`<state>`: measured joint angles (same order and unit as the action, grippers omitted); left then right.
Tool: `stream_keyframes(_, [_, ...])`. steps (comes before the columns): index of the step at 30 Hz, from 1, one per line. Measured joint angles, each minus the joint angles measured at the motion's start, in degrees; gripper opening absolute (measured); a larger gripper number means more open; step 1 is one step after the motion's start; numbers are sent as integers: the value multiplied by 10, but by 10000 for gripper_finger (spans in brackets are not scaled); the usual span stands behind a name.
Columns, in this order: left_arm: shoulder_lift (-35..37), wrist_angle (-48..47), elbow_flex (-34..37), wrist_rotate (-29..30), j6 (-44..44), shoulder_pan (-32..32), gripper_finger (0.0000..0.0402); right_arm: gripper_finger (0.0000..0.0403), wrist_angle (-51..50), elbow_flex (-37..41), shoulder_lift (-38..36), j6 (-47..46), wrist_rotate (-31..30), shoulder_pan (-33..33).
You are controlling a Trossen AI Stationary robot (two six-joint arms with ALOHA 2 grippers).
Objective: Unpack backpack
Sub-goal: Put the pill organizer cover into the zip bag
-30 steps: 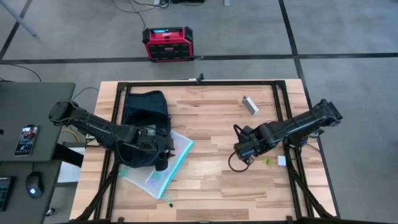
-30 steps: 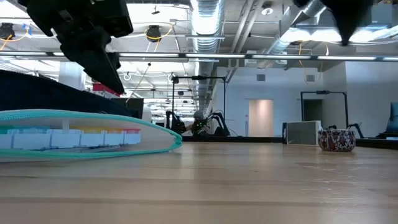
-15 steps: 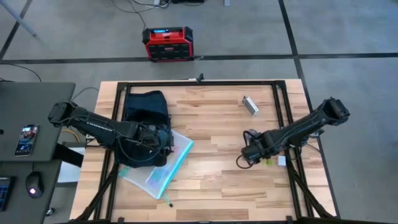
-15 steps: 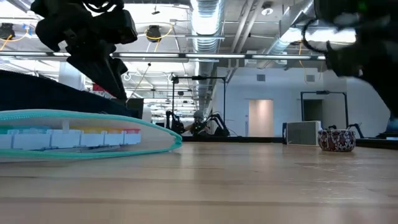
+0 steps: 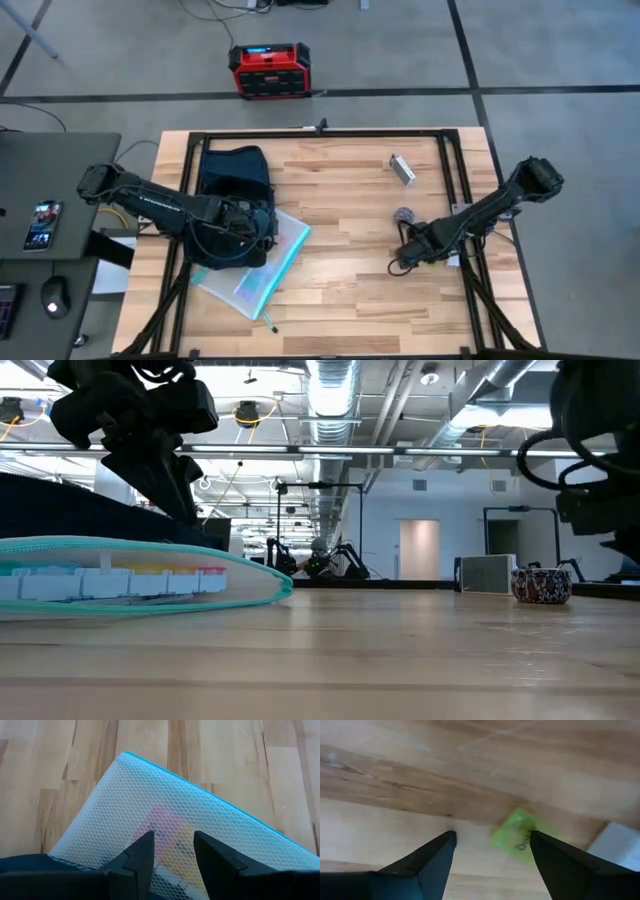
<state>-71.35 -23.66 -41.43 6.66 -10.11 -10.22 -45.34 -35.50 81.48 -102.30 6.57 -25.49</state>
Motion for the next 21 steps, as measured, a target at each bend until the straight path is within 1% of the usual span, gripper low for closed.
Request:
stream_keyframes(2, [0, 0, 0, 0, 0, 0, 125, 242, 28, 18, -2, -23, -4, -9])
stream_keyframes(5, [0, 1, 0, 1, 0, 0, 125, 200, 59, 34, -5, -63, -1, -21])
stream_keyframes(7, [0, 1, 1, 3, 0, 0, 125, 157, 65, 35, -5, -72, -1, -31])
stream_keyframes(12, [0, 1, 1, 3, -1, 0, 125, 31, 84, 36, -5, -73, -15, -48])
stream_keyframes(13, [0, 2, 1, 3, -1, 0, 125, 18, 85, 36, -5, -71, -20, -51])
stream_keyframes(17, [0, 2, 1, 3, -2, 0, 125, 9, 77, 28, -4, -67, -34, -60])
stream_keyframes(21, [0, 3, 1, 3, -3, 0, 125, 4, 64, 3, 0, -49, -70, -69])
